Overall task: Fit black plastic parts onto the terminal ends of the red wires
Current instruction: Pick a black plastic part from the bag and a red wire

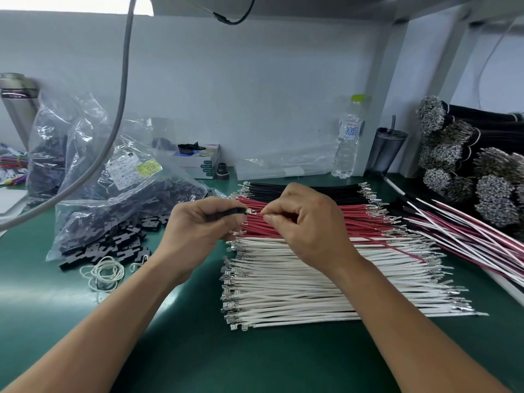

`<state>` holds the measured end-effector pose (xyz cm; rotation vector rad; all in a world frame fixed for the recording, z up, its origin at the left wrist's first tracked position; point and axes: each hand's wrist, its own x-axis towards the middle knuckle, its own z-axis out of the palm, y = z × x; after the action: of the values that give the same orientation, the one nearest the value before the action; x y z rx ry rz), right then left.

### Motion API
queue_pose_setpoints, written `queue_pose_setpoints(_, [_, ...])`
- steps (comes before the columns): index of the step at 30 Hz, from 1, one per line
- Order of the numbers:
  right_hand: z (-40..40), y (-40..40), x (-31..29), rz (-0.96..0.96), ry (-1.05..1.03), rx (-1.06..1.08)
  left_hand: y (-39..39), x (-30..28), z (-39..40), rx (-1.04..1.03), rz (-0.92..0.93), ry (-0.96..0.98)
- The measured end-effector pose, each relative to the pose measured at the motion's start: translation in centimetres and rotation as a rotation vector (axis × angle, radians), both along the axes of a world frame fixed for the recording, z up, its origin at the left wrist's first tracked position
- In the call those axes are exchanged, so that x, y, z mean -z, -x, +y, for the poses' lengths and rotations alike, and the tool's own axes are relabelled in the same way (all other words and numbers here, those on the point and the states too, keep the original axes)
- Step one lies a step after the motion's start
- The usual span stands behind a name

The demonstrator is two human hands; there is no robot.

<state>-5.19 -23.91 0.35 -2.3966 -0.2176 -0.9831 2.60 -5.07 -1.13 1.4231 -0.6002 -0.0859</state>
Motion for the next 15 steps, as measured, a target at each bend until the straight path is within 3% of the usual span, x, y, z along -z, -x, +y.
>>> queue_pose_setpoints(5, [-0.81,-0.01,-0.38,0.068,-0.085,-0.103,0.0,-0.05,0.08,0.043,-0.052,-0.043])
queue_pose_setpoints(15, [0.1,-0.5,0.54,0.152,-0.119,-0.098,-0.11,0.12,0.29,0.048,-0.157,-0.168])
